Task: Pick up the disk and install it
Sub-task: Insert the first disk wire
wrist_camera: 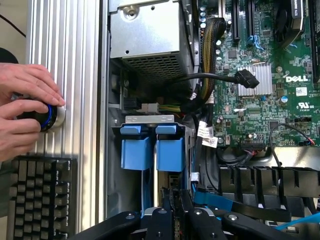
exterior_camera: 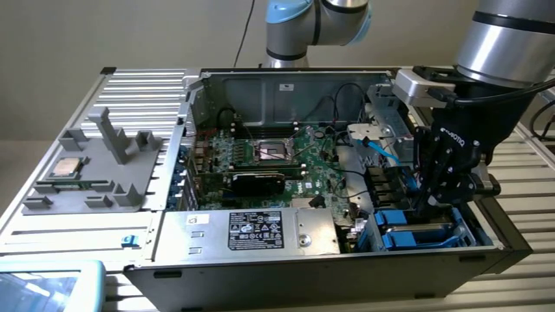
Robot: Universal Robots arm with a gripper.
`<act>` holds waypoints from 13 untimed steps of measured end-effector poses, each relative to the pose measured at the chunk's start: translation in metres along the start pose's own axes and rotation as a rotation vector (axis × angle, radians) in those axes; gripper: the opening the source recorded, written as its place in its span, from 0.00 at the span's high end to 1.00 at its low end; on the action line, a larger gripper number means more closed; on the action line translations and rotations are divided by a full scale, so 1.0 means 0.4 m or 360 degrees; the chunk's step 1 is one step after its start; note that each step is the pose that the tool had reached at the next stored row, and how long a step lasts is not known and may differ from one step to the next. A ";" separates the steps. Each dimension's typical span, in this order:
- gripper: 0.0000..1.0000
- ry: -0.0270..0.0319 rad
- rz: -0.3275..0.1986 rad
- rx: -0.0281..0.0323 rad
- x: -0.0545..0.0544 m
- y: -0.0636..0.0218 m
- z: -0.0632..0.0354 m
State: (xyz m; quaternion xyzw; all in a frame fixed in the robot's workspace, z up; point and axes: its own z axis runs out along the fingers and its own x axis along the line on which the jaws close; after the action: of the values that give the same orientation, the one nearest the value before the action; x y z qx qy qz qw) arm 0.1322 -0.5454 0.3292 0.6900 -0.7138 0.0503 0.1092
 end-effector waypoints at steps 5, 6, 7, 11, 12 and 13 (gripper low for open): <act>0.84 -0.00005 0.0000 0.00000 0.002 0.000 0.001; 0.84 -0.00003 0.0000 -0.00001 0.002 0.000 0.001; 0.84 -0.00002 0.0000 -0.00001 0.002 0.000 0.001; 0.84 -0.00006 0.0000 -0.00001 0.002 0.000 0.002; 0.84 -0.00015 0.0000 -0.00002 0.003 0.000 0.002; 0.84 -0.00024 0.0000 -0.00002 0.003 -0.001 0.002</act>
State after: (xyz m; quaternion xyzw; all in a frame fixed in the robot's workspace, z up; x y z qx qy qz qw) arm 0.1324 -0.5469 0.3288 0.6900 -0.7139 0.0497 0.1087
